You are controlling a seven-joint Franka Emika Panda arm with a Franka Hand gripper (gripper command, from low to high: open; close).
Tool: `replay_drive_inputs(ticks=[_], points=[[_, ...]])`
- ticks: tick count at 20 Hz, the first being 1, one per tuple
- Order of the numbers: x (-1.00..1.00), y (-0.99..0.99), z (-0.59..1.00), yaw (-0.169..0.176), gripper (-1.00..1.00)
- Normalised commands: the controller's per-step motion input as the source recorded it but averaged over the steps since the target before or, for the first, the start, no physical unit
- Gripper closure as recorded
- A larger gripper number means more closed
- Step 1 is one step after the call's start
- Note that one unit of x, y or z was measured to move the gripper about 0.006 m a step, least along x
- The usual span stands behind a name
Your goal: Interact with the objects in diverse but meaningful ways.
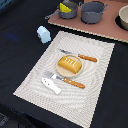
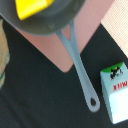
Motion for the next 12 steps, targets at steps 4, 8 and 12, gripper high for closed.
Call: replay_drive_inputs(ticks=[4, 8, 12], points=[[-0.09, -0.96, 0.00, 0.011, -1.00], [0.05, -0.95, 0.00, 0.044, -1.00], [0.20, -0.95, 0.03, 0.033, -1.00]])
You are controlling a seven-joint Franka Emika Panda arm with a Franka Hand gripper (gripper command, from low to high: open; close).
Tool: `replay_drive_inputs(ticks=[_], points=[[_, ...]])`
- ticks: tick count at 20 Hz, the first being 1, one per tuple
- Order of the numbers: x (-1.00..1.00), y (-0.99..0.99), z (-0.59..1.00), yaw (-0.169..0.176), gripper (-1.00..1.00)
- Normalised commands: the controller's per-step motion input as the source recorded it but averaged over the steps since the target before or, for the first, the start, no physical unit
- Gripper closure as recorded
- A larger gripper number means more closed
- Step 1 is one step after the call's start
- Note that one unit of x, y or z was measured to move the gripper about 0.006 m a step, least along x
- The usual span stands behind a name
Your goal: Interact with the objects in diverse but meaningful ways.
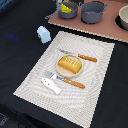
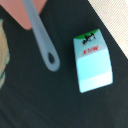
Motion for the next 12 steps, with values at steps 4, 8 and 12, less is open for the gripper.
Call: replay_drive_inputs(ticks=[4, 8, 12], points=[[0.25, -0.91, 0.02, 0.034, -1.00], [-0.05, -0.57, -0.17, 0.053, -1.00], [-0.26, -0.26, -0.40, 0.029, -1.00]])
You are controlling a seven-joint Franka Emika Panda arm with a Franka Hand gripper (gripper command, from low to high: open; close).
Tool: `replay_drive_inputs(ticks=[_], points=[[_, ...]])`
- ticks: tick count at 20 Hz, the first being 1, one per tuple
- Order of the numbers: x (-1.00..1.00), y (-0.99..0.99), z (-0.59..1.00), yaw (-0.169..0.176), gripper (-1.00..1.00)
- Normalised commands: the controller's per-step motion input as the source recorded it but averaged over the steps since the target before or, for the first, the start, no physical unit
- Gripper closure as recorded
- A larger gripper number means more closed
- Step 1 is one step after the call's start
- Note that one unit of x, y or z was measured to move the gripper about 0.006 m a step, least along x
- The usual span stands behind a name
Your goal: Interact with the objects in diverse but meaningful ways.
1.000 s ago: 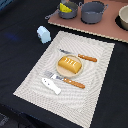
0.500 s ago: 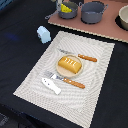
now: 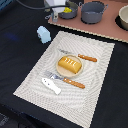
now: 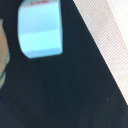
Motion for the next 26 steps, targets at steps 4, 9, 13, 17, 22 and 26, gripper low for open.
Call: replay_drive_inputs(ticks=[4, 9, 13, 17, 22, 26], points=[[-0.29, -0.05, -0.32, 0.015, -1.00], [-0.14, 0.02, -0.13, 0.000, -1.00], [-0.20, 0.08, -0.15, 0.000, -1.00], [-0.35, 0.07, -0.24, 0.000, -1.00], [-0.39, 0.03, -0.33, 0.000, -1.00], [-0.42, 0.01, -0.39, 0.000, -1.00]])
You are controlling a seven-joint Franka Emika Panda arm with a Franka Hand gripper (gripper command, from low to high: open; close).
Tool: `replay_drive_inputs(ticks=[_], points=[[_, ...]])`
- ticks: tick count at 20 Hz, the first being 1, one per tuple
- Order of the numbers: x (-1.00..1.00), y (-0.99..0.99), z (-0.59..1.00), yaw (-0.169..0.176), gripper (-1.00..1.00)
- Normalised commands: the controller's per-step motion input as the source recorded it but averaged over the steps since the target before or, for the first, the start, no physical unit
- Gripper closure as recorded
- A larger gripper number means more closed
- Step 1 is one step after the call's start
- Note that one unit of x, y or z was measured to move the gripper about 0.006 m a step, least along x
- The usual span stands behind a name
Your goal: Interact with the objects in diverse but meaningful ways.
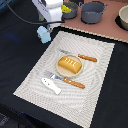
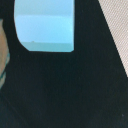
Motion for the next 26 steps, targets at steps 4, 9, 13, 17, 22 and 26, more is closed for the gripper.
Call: replay_drive_inputs(ticks=[4, 9, 13, 17, 22, 26], points=[[-0.46, 0.02, -0.41, 0.000, -1.00], [-0.43, 0.03, -0.38, 0.000, -1.00], [-0.42, 0.05, -0.36, 0.000, -1.00], [-0.39, 0.03, -0.32, 0.000, -1.00], [-0.32, 0.01, -0.28, 0.000, -1.00], [-0.23, 0.00, -0.21, 0.000, 1.00]])
